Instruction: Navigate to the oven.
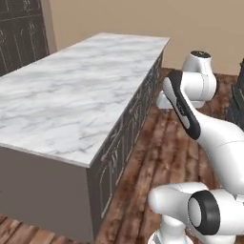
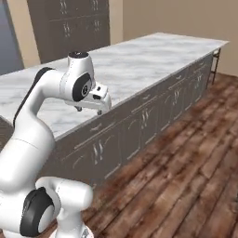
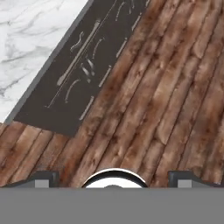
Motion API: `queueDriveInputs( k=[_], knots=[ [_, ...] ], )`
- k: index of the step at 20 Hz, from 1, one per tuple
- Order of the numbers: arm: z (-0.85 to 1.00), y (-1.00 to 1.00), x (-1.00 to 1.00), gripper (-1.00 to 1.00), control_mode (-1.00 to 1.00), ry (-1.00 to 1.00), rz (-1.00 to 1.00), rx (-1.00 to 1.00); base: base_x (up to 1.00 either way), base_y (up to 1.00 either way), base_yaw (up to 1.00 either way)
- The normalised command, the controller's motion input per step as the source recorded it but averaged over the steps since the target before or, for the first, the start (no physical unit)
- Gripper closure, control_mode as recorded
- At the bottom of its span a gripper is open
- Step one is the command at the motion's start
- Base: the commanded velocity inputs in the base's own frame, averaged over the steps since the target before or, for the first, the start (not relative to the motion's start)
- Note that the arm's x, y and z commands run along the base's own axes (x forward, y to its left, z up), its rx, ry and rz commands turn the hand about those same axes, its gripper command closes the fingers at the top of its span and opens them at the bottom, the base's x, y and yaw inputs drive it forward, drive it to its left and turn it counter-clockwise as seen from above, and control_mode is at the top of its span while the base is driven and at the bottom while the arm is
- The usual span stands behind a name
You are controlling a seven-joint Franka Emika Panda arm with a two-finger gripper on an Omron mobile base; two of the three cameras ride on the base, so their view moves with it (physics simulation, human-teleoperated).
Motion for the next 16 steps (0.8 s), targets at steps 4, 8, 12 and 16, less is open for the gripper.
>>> queueDriveInputs(
  k=[4,8,12,16],
  knots=[
    [0.00,0.00,0.00,-1.00,1.00,0.00,0.00,0.00,0.00,0.35,0.89],
    [0.00,0.00,0.00,-1.00,1.00,0.00,0.00,0.00,0.00,0.35,0.89],
    [0.00,0.00,0.00,-1.00,1.00,0.00,0.00,0.00,0.00,0.36,0.87],
    [0.00,0.00,0.00,-1.00,1.00,0.00,0.00,0.00,0.13,0.32,0.80]
  ],
)
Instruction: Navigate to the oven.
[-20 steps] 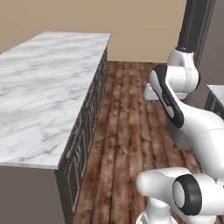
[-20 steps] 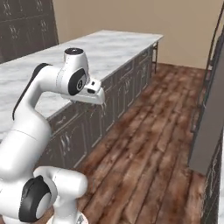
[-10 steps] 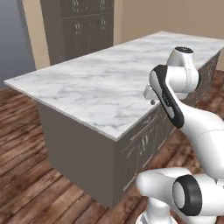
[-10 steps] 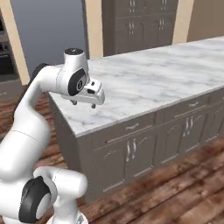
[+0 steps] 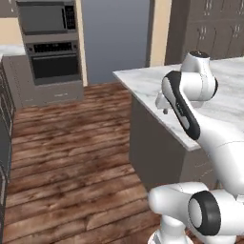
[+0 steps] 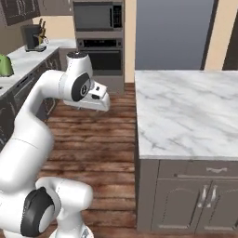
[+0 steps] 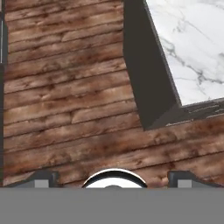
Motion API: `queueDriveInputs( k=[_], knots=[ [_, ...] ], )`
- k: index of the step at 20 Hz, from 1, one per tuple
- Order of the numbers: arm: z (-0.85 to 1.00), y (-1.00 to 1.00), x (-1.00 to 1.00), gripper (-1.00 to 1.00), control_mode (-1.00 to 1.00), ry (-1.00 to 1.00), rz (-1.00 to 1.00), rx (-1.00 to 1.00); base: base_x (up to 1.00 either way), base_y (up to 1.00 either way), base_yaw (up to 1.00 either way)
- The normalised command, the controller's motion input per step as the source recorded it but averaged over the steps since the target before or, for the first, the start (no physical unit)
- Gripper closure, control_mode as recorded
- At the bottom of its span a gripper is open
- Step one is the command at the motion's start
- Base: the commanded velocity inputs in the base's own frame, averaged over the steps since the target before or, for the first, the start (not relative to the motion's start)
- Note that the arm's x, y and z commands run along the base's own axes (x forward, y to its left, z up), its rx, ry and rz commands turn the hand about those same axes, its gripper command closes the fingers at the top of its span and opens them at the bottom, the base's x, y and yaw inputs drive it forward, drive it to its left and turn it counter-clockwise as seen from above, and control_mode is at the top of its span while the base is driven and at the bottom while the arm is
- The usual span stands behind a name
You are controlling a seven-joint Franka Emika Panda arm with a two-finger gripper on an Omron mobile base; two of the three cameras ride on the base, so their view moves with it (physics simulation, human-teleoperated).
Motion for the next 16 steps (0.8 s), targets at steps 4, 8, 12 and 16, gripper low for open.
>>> queueDriveInputs(
  k=[4,8,12,16],
  knots=[
    [0.00,0.00,0.00,-1.00,1.00,0.00,0.00,0.00,0.84,0.29,0.47],
    [0.00,0.00,0.00,-1.00,1.00,0.00,0.00,0.00,1.00,0.21,0.16],
    [0.00,0.00,0.00,-1.00,1.00,0.00,0.00,0.00,1.00,0.21,0.03],
    [0.00,0.00,0.00,-1.00,1.00,0.00,0.00,0.00,1.00,0.34,0.00]
  ],
)
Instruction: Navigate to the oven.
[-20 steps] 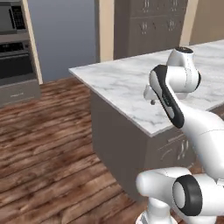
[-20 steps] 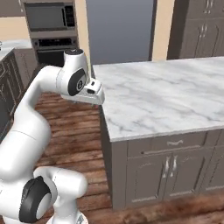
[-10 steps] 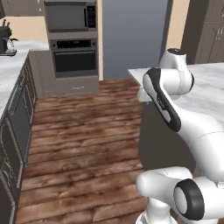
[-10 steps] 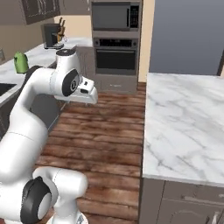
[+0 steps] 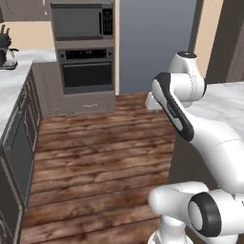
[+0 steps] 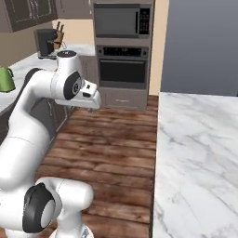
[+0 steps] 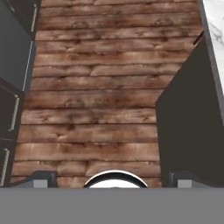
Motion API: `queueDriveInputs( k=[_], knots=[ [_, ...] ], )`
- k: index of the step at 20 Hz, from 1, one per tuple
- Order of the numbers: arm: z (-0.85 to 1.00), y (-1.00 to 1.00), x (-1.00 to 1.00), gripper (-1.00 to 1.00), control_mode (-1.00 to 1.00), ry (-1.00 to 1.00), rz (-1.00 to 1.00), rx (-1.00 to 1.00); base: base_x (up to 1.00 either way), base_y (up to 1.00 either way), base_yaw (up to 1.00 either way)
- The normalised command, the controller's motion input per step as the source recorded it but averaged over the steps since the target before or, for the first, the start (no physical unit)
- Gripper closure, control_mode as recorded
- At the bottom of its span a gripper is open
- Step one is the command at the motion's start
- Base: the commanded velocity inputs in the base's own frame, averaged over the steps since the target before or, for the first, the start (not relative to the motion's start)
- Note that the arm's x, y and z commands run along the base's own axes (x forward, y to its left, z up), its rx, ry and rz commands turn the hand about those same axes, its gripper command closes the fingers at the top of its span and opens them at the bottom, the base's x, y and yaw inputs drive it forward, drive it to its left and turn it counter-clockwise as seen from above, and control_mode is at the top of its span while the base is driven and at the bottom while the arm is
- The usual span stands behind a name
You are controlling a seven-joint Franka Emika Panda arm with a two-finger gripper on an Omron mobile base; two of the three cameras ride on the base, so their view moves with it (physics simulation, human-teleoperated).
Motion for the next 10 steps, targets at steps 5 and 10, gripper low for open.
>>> queueDriveInputs(
  k=[5,10],
  knots=[
    [0.00,0.00,0.00,-1.00,1.00,0.00,0.00,0.00,1.00,0.64,0.00],
    [0.00,0.00,0.00,-1.00,1.00,0.00,0.00,0.00,1.00,0.65,0.00]
  ],
)
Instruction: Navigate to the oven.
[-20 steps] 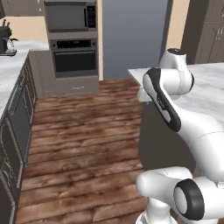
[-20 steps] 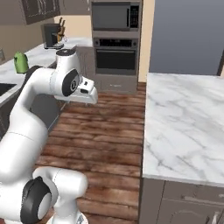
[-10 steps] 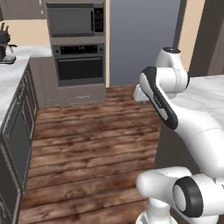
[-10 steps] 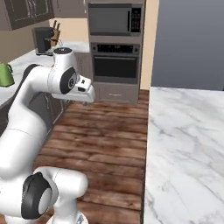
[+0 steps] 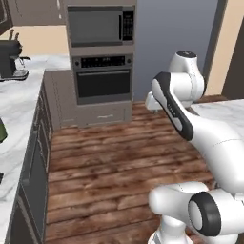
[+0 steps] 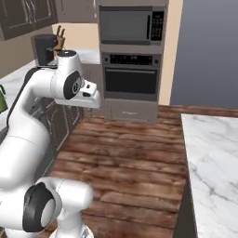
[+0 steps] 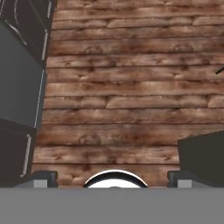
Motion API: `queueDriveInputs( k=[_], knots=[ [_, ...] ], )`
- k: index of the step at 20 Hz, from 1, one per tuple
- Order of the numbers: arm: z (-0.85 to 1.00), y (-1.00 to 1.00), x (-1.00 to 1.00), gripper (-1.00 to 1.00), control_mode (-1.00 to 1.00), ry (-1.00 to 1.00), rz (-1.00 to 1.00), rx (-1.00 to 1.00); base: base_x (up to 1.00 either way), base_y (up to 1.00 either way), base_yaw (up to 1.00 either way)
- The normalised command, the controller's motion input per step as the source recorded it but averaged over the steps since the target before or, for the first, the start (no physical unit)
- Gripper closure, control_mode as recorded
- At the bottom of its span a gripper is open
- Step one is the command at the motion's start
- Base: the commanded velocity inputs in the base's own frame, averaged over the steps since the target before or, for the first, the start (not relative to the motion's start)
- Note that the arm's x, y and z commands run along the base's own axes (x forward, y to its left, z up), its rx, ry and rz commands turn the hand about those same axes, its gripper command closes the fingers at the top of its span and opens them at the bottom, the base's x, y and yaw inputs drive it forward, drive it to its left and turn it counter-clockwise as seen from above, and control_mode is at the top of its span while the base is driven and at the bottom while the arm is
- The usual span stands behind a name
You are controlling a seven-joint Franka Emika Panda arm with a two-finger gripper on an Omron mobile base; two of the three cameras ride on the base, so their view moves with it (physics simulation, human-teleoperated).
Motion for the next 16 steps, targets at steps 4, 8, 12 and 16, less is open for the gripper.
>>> queueDriveInputs(
  k=[4,8,12,16],
  knots=[
    [0.00,0.00,0.00,-1.00,1.00,0.00,0.00,0.00,1.00,0.10,0.00],
    [0.00,0.00,0.00,-1.00,1.00,0.00,0.00,0.00,1.00,0.00,0.00],
    [0.00,0.00,0.00,-1.00,1.00,0.00,0.00,0.00,1.00,0.00,0.00],
    [0.00,0.00,0.00,-1.00,1.00,0.00,0.00,0.00,1.00,0.00,0.00]
  ],
)
